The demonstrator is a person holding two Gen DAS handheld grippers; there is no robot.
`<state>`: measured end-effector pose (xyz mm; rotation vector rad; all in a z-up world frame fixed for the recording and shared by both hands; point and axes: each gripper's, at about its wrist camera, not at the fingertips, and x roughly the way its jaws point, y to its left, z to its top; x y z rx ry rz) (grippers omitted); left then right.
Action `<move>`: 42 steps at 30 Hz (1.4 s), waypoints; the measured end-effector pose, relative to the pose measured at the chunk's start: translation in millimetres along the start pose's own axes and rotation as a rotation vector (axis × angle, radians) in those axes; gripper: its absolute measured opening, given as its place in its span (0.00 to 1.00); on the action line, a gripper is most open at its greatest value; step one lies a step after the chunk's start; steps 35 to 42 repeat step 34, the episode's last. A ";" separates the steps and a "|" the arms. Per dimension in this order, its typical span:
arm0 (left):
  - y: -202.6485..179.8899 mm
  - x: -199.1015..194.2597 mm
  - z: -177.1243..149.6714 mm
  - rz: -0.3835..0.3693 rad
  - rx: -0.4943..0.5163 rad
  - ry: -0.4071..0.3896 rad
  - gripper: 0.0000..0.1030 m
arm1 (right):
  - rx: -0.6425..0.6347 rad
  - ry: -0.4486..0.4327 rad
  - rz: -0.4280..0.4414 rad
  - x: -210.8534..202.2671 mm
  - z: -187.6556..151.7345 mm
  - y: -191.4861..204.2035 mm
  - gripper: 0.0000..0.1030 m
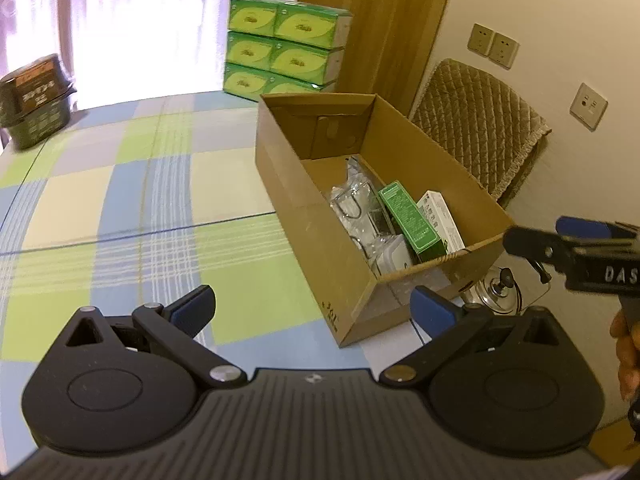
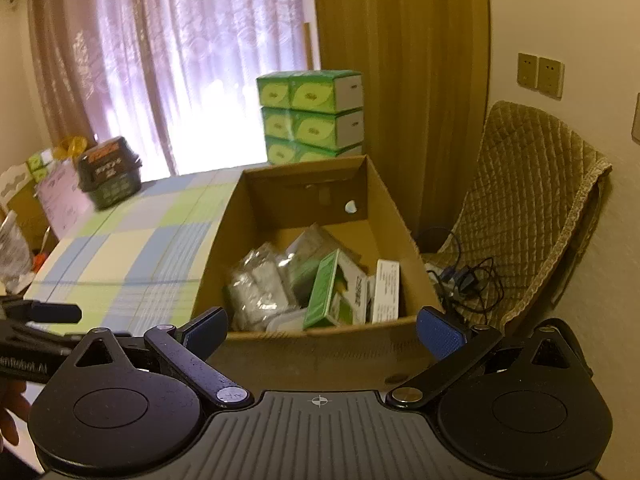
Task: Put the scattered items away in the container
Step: 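Withdraw both tools away from the filled cardboard box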
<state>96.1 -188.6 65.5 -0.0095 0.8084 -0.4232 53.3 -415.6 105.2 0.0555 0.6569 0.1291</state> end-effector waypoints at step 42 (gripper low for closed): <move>-28.6 -41.9 -24.6 0.033 -0.097 -0.012 0.99 | 0.036 0.051 0.010 -45.0 -38.7 11.8 1.00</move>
